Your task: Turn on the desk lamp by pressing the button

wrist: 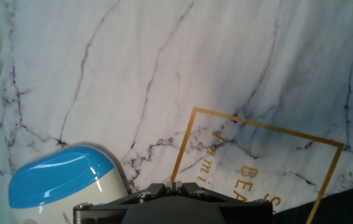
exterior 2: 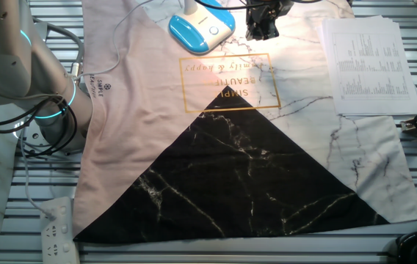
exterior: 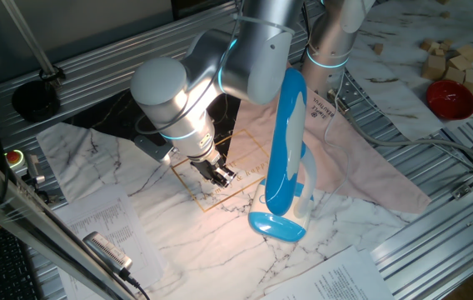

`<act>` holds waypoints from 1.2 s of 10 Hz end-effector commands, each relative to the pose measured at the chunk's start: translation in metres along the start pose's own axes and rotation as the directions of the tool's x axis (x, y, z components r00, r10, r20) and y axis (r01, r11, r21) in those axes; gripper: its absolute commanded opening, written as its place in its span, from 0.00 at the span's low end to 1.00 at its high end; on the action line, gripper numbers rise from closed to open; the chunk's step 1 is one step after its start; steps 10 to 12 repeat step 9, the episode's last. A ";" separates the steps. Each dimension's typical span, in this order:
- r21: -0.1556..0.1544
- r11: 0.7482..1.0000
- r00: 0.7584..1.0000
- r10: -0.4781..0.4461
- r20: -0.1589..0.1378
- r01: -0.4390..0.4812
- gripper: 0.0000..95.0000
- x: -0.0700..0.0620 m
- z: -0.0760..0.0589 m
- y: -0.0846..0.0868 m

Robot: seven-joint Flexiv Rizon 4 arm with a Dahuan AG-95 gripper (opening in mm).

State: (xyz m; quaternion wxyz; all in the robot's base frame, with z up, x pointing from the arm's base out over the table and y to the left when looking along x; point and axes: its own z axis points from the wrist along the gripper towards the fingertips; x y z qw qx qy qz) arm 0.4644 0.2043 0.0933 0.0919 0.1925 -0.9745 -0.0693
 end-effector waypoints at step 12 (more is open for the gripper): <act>0.001 1.000 1.000 -0.005 -0.004 0.005 0.00 0.000 0.000 0.000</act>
